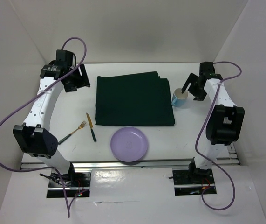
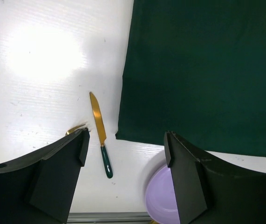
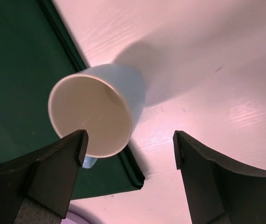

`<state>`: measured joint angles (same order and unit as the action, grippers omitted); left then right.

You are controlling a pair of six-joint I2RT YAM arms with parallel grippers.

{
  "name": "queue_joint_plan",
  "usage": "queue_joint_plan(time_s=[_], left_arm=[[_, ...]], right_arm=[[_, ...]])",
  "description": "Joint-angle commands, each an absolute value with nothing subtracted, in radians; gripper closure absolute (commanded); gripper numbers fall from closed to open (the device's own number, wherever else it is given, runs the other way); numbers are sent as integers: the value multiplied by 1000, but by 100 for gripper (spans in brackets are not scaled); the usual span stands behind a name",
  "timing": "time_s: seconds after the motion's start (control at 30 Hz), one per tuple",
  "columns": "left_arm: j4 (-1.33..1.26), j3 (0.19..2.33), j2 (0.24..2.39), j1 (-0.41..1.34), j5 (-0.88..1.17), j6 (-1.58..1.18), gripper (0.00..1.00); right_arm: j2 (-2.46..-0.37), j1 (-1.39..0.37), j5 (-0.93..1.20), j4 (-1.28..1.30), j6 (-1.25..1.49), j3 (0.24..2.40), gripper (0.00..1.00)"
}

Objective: Set the dinner table for one person

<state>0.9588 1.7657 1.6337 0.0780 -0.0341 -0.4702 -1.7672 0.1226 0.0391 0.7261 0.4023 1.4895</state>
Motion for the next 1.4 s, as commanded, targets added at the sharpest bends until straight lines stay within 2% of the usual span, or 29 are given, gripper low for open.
queue_joint_plan(time_s=[0.0,0.03,0.17,0.3,0.4,0.43,0.5,0.53,0.77,0.93,1.13,1.37], left_arm=[[942,1727,1597,78,-57,-456,17],[942,1727,1597,78,-45,-446,18],[942,1727,1609,78,-34,-446,18],[951,1727,1609,78,-34,-446,20],[951,1727,1609,78,-34,-446,20],[951,1727,1609,78,-34,-446,20],[951,1736,1609,78,-34,-446,20],[951,1736,1609,78,-34,-446,20],[907,1697,1588,78,6,-460,20],[859,1638,1559,78,52,-480,20],[868,1591,1526,78,70,-470,20],[828,1513,1473,87,35,-440,18]], right_arm=[[-1795,129,74,678,390,1477,15],[-1804,129,74,669,400,1477,25],[-1847,129,86,644,400,1468,47],[-1878,129,86,635,410,1468,51],[-1887,129,86,635,400,1491,61],[-1887,129,77,635,400,1505,72],[-1875,129,60,646,400,1520,87],[-1875,129,28,661,400,1541,98],[-1807,0,-89,742,390,1739,100],[-1986,-126,-100,840,390,2028,100],[-2265,-155,-71,934,425,2404,100],[-2355,-155,-38,907,446,2422,100]])
